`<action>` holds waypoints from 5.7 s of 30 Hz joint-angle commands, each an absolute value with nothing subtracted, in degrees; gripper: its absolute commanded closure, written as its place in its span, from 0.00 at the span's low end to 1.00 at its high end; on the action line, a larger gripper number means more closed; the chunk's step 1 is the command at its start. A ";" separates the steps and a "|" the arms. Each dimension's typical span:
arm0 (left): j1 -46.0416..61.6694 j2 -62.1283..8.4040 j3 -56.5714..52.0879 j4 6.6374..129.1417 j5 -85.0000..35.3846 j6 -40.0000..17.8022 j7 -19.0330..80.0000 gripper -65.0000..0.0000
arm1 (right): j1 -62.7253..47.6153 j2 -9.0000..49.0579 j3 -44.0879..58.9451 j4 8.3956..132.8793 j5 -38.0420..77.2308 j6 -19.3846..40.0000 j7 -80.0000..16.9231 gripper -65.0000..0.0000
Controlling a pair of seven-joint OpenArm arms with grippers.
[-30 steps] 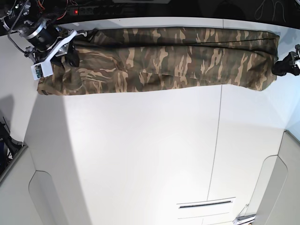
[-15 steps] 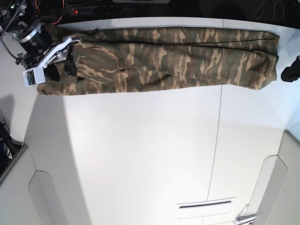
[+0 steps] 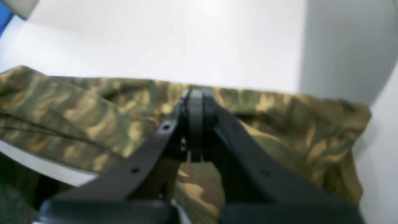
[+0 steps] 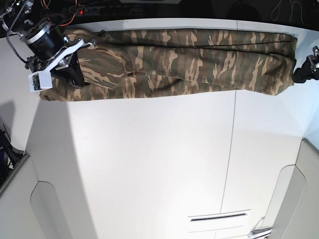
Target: Fold the T-shirt properly
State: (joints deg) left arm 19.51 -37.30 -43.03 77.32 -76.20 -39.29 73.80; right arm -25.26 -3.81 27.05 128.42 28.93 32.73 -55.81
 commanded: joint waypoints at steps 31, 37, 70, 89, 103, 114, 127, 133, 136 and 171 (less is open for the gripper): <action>24.16 -38.89 -36.82 77.58 -56.71 -40.00 58.70 0.29 | -23.18 -3.62 27.20 114.19 28.10 32.80 -51.00 1.00; 24.16 -38.89 -31.44 75.40 -58.11 -40.00 58.92 0.29 | -23.20 -3.62 27.20 114.19 28.10 32.80 -50.98 1.00; 15.55 -41.12 -32.93 74.72 -64.05 -40.00 57.43 1.00 | -22.83 -0.67 27.27 117.75 31.09 32.80 -50.59 1.00; 4.40 -42.37 -32.91 90.94 -81.95 -39.16 77.36 1.00 | -22.09 -0.82 27.27 121.30 30.79 32.75 -50.83 1.00; 12.29 -30.87 -19.03 110.24 -72.82 -39.83 66.63 1.00 | -22.41 -0.82 28.99 121.30 28.05 31.29 -52.49 1.00; 12.29 -24.82 -7.29 110.13 -63.55 -39.66 60.38 0.39 | -22.59 -0.82 29.32 121.30 28.05 31.27 -57.93 1.00; 12.71 -22.57 -5.91 110.13 -65.39 -39.68 62.87 0.39 | -25.32 -0.80 39.94 115.20 32.25 28.38 -58.08 0.39; 12.71 -22.57 -5.91 110.13 -65.36 -39.68 62.81 0.39 | -25.41 -0.82 39.88 105.06 40.93 32.71 -58.13 0.39; 12.69 -22.57 -5.91 110.13 -65.32 -39.68 62.78 0.39 | -25.41 -0.82 39.88 103.13 45.67 33.93 -59.07 0.39; 12.71 -22.57 -5.91 110.13 -65.28 -39.70 63.20 0.39 | -22.52 -2.24 28.86 100.86 46.44 34.70 -60.38 0.39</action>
